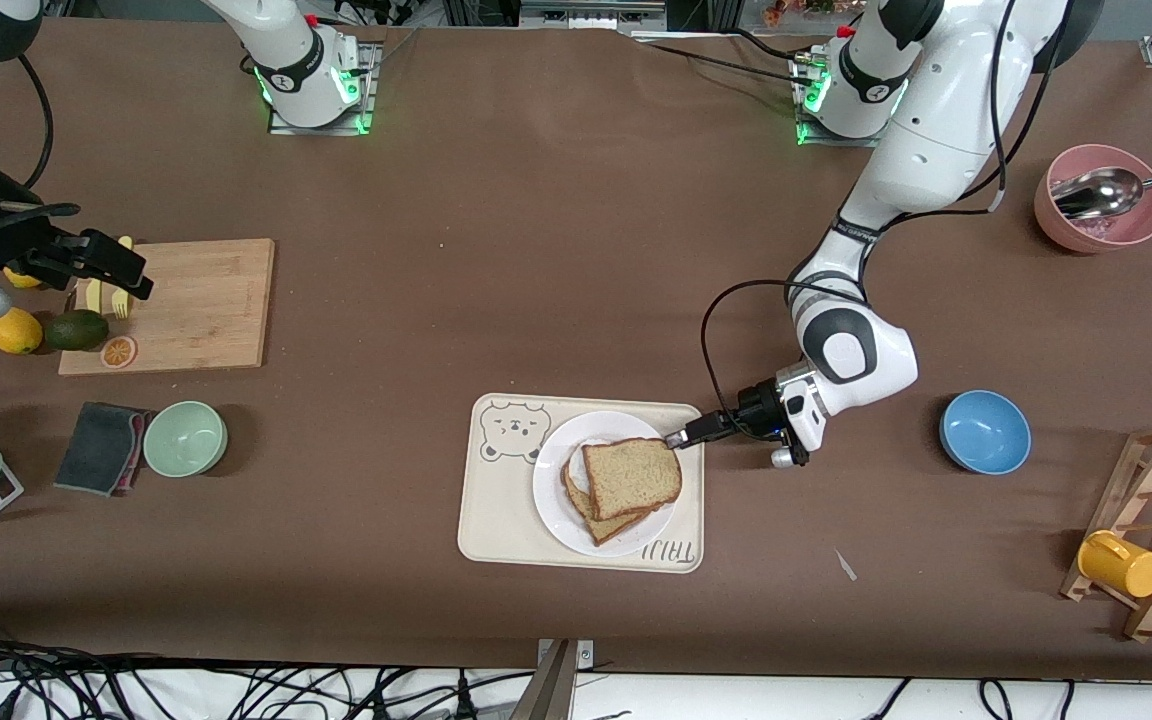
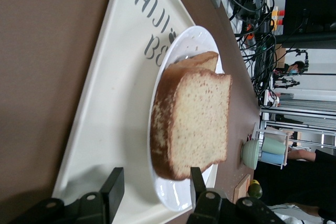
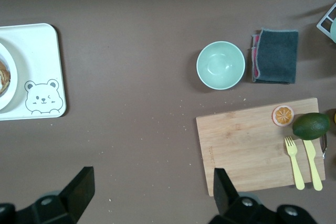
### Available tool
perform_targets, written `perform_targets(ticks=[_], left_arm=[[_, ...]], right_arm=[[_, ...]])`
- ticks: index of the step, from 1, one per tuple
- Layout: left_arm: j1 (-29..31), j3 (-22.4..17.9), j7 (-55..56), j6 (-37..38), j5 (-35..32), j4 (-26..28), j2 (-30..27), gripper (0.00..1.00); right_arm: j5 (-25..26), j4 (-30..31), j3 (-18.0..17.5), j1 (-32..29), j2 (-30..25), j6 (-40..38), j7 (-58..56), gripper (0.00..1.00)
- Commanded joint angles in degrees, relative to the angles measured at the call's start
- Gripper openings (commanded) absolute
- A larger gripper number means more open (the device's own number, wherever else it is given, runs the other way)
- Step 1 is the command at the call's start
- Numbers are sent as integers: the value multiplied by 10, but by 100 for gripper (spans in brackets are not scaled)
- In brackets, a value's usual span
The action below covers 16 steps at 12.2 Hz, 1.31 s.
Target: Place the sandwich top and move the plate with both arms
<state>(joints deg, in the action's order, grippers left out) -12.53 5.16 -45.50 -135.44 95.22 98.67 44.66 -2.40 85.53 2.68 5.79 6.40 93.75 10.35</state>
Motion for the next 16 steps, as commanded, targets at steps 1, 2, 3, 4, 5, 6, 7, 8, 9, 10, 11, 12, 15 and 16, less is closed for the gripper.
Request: perform_targets(ticks=[1, 2, 3, 4, 5, 6, 7, 8, 9, 10, 11, 12, 15, 16], left_arm=[[16, 1, 5, 0, -38, 75, -63, 58], [21, 1, 5, 1, -40, 85, -76, 58], [23, 2, 6, 2, -56, 91, -89, 58], [24, 2, 11, 2, -65, 96, -101, 58], [24, 1, 18, 2, -72, 110, -120, 58], [24, 1, 20, 1, -87, 130, -141, 58], [36, 1, 23, -1, -119, 157, -170, 58], [48, 1, 41, -1, -162, 185, -204, 58], [64, 2, 69, 0, -227, 211, -240, 61], [79, 1, 101, 5, -291, 231, -275, 72], [94, 2, 121, 7, -348, 243, -301, 100], [108, 1, 124, 8, -389, 243, -313, 100], [124, 1, 191, 25, -499, 243, -351, 100], [130, 1, 234, 36, -561, 242, -370, 100]], right_arm=[[-9, 1, 7, -4, -8, -9, -12, 100], [-9, 0, 8, -4, -8, -4, -12, 100], [-9, -2, 8, -4, -7, -1, -12, 100], [-9, -2, 8, -4, -7, 0, -12, 100], [-9, -2, 9, -4, -8, 0, -12, 100], [-9, -2, 14, -5, -8, -2, -12, 100], [-10, -3, 20, -4, -10, -2, -12, 100], [-10, -3, 19, -4, -10, -2, -12, 100], [-10, -3, 20, -4, -10, -1, -12, 100], [-11, -3, 20, -4, -10, -1, -12, 100], [-11, -3, 20, -4, -10, -1, -12, 100], [-10, -4, 20, -4, -10, -3, -12, 100], [-9, -5, 29, -4, -15, -7, -28, 100], [-9, -5, 28, -4, -15, -7, -29, 100]])
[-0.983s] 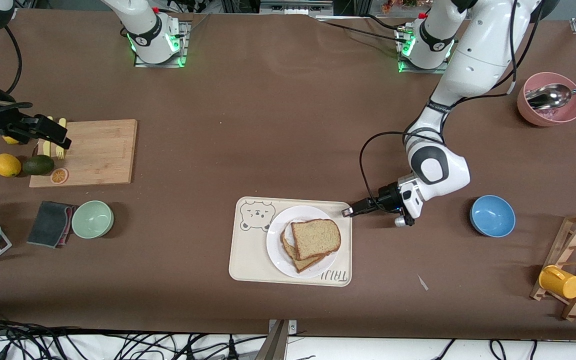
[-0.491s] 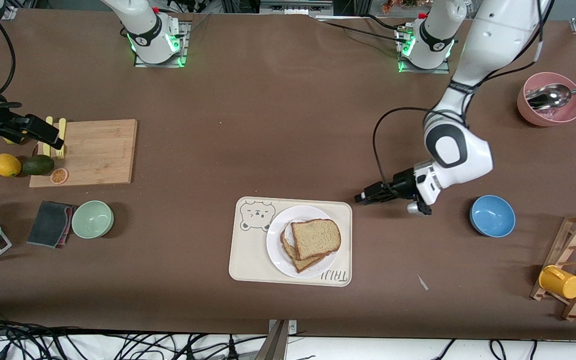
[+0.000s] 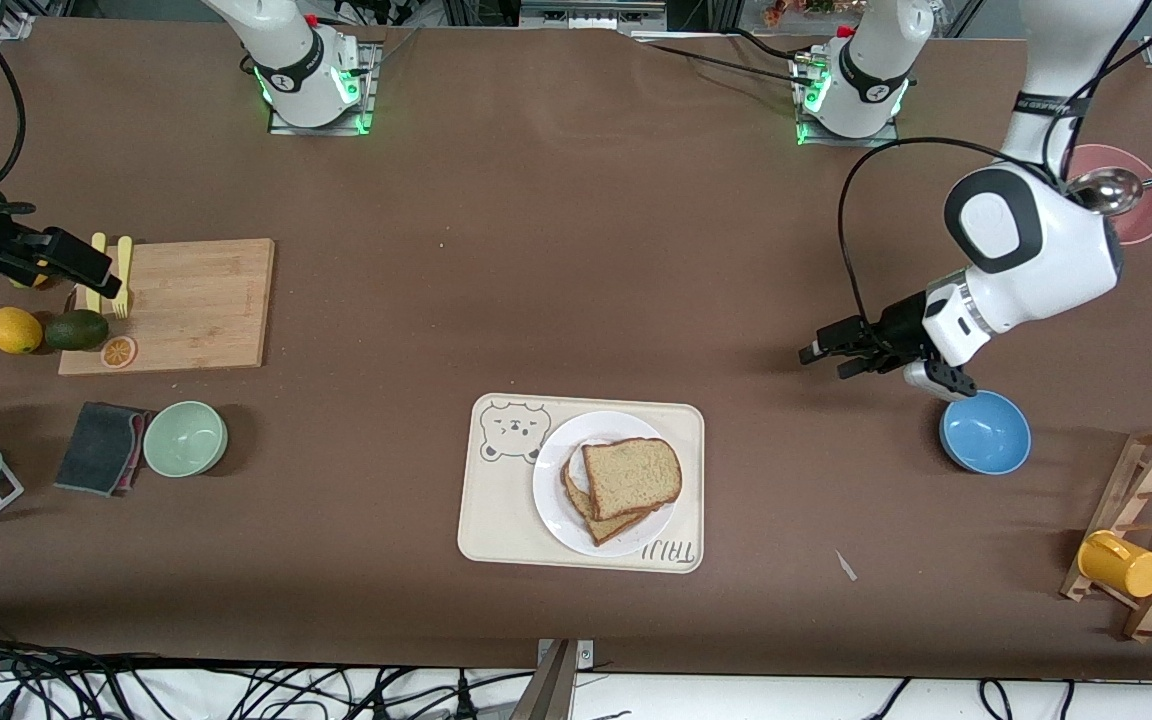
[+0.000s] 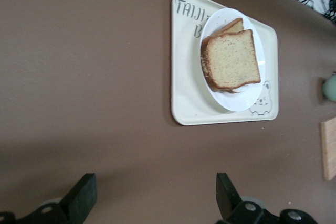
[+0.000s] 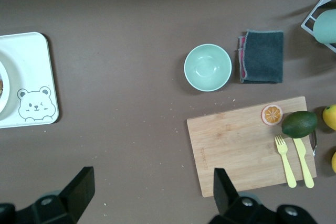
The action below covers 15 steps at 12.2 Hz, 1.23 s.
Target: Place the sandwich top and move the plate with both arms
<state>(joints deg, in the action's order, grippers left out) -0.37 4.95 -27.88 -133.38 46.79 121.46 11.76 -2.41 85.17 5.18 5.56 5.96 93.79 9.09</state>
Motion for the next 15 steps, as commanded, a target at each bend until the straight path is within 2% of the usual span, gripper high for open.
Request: perform_targets(ticks=[1, 3, 5, 9, 12, 15], left_arm=[[11, 3, 99, 35, -138, 10, -59, 100], [15, -1, 155, 85, -223, -2, -88, 100], [15, -14, 178, 136, -271, -28, -97, 100], [19, -27, 220, 259, -361, -128, -98, 100], [19, -15, 286, 349, -433, -195, -100, 100], [18, -5, 323, 380, -469, -221, -105, 100]], right_arm=[[-9, -2, 3, -2, -10, -6, -15, 100], [-10, -2, 1, -1, -9, -4, -14, 100], [-10, -2, 0, 0, -9, -6, -15, 100], [-9, -2, -1, 0, -13, -11, -16, 100], [-6, 4, -2, 0, -37, -40, -5, 100], [-1, 2, 3, 0, -44, -48, 14, 100]])
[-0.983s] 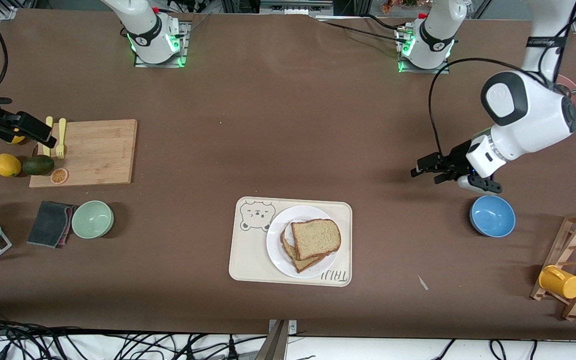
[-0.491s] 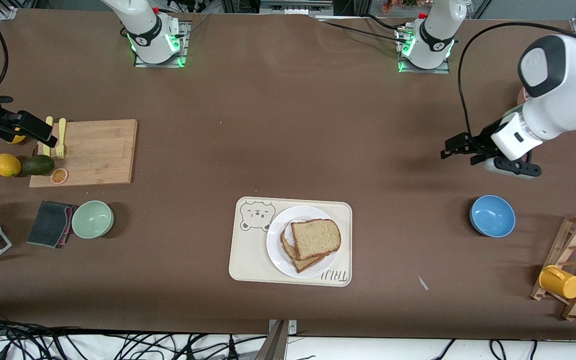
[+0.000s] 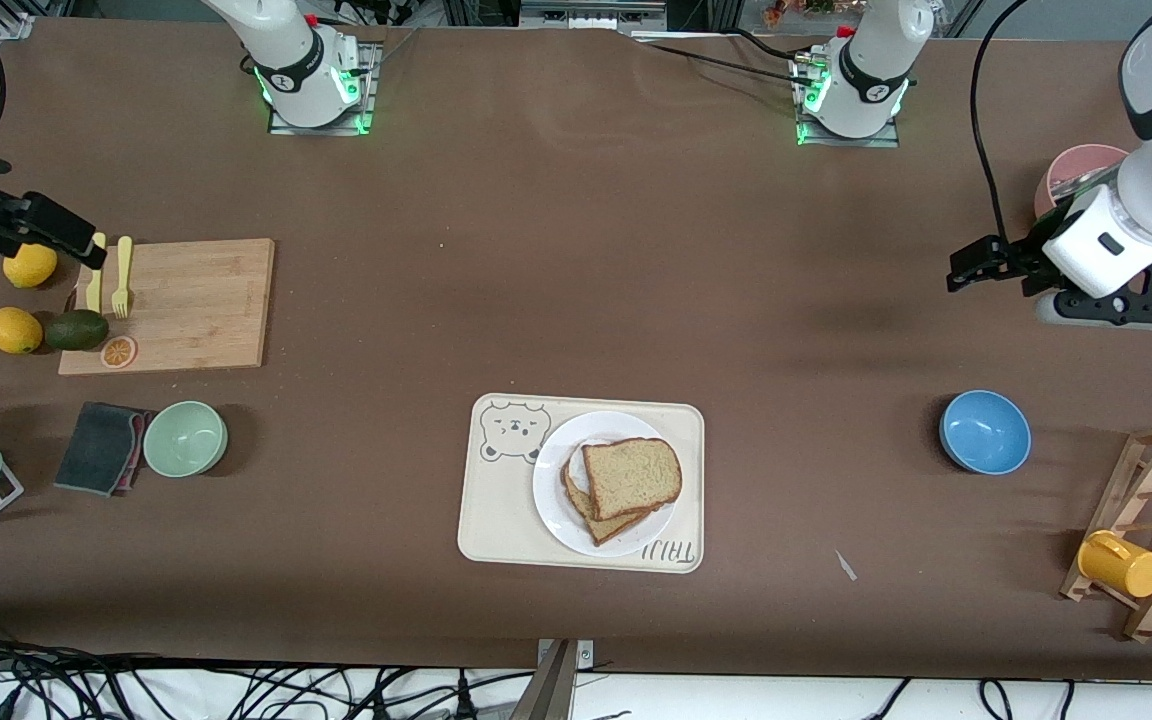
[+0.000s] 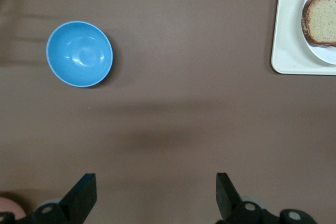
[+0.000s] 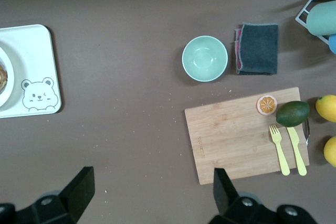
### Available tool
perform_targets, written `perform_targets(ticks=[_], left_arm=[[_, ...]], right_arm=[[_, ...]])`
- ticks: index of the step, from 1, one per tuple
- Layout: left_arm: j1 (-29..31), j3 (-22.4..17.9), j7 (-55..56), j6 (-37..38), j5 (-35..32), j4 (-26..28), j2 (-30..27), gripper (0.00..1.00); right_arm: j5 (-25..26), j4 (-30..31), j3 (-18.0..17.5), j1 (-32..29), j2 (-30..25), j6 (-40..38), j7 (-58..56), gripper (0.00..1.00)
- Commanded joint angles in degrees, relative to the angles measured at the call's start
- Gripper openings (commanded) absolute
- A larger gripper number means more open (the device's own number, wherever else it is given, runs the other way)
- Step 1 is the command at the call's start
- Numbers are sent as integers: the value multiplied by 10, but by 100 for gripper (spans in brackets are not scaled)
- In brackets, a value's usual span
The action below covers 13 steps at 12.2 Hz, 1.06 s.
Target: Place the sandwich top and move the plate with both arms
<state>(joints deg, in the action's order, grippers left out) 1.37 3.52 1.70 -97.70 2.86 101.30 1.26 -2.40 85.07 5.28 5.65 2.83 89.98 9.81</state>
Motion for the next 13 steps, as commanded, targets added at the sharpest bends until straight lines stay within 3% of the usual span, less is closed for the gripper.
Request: perform_targets(ticks=[1, 13], left_arm=[[0, 10, 33, 30, -34, -27, -2, 100], [2, 6, 27, 103, -36, -50, -20, 100]], right_arm=[[-1, 2, 3, -2, -11, -10, 5, 100], [-3, 7, -4, -12, -4, -18, -57, 100]])
